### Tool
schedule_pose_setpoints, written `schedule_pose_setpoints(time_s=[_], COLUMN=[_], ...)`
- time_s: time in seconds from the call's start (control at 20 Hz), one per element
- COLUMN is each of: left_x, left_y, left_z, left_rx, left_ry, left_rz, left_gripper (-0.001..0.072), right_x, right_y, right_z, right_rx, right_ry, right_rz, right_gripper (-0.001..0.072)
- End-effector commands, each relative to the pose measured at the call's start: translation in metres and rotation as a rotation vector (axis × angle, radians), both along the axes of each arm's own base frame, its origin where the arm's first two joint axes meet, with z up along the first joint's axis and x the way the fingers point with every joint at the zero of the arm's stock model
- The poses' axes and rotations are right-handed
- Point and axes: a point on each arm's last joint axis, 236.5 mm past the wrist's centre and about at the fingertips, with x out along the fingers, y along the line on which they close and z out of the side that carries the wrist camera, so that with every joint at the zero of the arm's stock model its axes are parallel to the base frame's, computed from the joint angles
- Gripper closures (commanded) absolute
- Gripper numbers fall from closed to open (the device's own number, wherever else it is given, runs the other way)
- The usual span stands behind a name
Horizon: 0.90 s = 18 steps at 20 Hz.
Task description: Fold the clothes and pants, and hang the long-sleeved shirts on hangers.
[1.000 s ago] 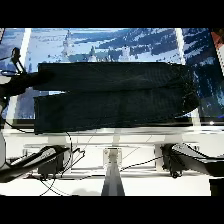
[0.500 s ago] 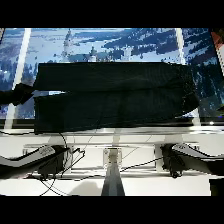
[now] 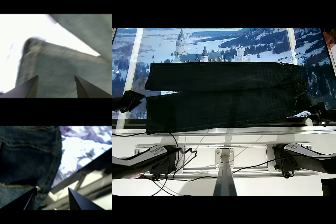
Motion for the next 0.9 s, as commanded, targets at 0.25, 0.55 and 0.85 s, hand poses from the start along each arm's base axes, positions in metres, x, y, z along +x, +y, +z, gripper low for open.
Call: schedule_pose_setpoints(time_s=[0.25, 0.55, 0.85], left_x=[-0.087, -0.126, -0.16], left_y=[0.031, 0.027, -0.011], left_z=[-0.028, -0.035, -0.055], left_rx=[0.041, 0.01, -0.138], left_ry=[0.314, 0.429, 0.504], left_rz=[0.056, 0.034, 0.045], left_gripper=[0.0228, 0.0228, 0.0228], right_x=[0.022, 0.043, 0.068], right_y=[-0.019, -0.014, -0.001], right_z=[-0.016, -0.016, -0.014], right_rx=[-0.049, -0.042, -0.057], right_ry=[-0.071, -0.108, -0.142], right_rz=[-0.137, -0.146, -0.111], right_gripper=[0.0252, 0.026, 0.0616])
